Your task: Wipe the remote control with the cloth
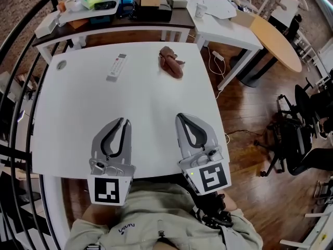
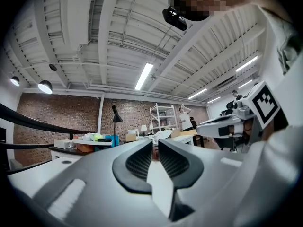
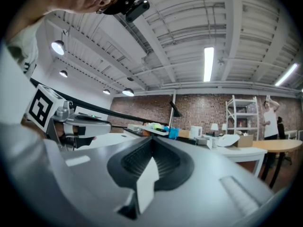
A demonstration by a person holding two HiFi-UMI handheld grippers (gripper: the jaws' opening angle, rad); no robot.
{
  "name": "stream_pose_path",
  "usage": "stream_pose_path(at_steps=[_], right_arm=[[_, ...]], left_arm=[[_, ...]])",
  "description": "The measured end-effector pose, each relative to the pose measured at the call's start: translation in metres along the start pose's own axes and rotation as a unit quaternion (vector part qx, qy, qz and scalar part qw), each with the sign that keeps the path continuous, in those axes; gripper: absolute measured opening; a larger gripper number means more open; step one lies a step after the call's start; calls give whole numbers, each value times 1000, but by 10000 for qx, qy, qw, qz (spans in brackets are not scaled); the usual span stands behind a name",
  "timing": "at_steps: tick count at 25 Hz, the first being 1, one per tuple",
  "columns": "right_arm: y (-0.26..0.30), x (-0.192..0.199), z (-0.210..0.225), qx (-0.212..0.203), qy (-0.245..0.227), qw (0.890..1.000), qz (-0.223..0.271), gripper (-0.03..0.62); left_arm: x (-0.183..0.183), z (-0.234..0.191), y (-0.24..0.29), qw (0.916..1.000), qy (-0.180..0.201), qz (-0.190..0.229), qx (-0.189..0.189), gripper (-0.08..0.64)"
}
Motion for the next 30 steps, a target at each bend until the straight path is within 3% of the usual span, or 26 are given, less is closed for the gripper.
stream_pose_path(at_steps=[12,30], right_arm=[[-9,32,-19,-382,519,9964,-544,3],[-10,41,-25,-464,538,9948,-726,2]], left_arm=[[25,11,-18,9997,-116,-214,-12,5],[39,11,-13,9994,-115,-328,-11,5]])
Point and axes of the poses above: the fingertips, and each gripper's own axes: y forward along the fingers, z to its right, x out of its underside, the point moved 10 cm from there along -y, backward along the fingers, and after that the axes turned 5 degrees about -y, right-handed, at the moved point
